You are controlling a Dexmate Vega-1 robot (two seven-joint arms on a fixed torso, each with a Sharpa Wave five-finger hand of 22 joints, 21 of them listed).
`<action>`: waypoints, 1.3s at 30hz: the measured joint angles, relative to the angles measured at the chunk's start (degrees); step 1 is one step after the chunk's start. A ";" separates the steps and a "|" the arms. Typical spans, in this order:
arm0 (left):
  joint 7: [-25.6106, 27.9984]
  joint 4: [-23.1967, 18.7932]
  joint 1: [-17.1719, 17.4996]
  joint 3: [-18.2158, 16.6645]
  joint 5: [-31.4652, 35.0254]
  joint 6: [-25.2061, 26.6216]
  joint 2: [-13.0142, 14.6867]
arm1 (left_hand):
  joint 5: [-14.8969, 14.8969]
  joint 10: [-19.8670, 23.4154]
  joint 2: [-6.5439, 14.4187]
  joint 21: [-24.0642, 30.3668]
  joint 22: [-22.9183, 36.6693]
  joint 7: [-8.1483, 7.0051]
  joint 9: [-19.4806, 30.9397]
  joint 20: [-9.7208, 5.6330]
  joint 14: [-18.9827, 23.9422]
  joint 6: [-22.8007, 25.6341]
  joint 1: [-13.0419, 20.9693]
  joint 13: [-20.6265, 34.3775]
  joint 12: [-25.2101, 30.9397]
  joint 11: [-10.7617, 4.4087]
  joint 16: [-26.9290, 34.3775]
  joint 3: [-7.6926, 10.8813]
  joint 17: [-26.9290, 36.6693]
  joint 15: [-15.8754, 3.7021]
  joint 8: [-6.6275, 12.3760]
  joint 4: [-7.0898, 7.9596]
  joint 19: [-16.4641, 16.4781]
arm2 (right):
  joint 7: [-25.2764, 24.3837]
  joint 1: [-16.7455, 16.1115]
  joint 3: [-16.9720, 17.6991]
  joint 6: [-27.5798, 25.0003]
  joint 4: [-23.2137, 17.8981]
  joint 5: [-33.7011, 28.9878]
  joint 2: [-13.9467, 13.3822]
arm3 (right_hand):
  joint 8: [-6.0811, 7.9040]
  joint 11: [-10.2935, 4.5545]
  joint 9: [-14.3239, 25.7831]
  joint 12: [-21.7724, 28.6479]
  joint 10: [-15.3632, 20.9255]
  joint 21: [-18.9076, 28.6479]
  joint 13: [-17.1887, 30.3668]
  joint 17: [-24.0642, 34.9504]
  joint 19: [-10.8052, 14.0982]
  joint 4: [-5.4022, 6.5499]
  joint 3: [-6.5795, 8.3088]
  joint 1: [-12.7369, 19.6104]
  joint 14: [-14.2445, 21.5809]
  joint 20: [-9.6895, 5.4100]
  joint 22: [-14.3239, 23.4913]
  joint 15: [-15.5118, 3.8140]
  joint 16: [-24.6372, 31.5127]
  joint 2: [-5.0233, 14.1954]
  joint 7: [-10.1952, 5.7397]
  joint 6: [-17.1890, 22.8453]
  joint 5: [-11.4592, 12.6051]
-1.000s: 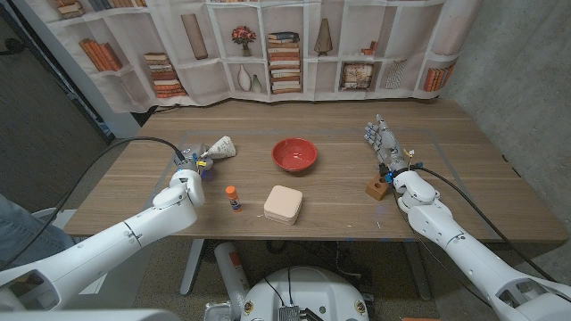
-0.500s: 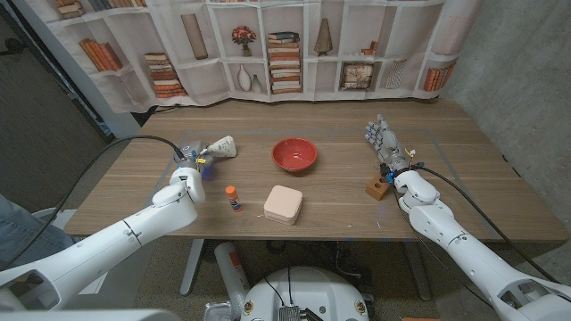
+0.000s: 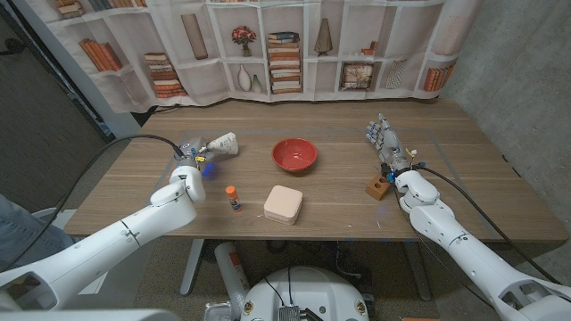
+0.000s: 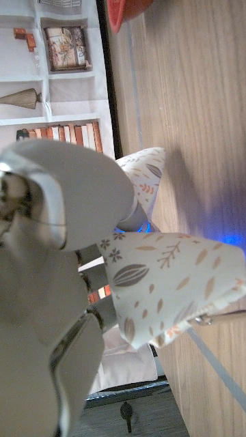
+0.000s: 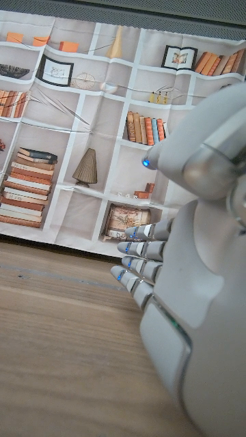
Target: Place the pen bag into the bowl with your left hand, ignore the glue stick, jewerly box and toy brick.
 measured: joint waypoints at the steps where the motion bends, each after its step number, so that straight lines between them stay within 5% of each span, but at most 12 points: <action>1: 0.14 0.00 0.00 0.00 -0.05 -0.08 0.00 | -0.06 -0.09 0.00 0.00 0.00 0.00 0.00 0.01 0.00 0.00 0.00 0.00 0.00 -0.09 -0.10 0.00 0.00 0.00 0.00 0.00 -0.01 | 0.00 -0.01 0.00 0.00 0.00 0.00 0.00 | 0.00 0.00 0.00 0.00 0.00 0.00 0.00 0.00 0.00 0.00 0.00 0.00 0.00 0.00 0.00 0.00 0.00 0.00 0.00 0.00 0.00; 39: 2.05 2.78 -0.30 -1.95 2.82 -11.96 0.93 | -0.89 0.02 -0.73 -0.50 0.01 -1.34 -0.28 0.41 -0.84 0.53 -1.68 1.06 -0.23 -0.65 -1.24 0.24 1.05 0.27 -0.05 0.70 -5.33 | -1.49 0.24 -0.19 0.58 0.74 -0.46 1.28 | 0.00 0.21 0.00 0.00 0.21 -0.57 0.00 0.00 0.41 -0.24 -0.24 0.00 0.00 0.01 -0.02 0.00 0.00 0.00 0.31 0.31 0.00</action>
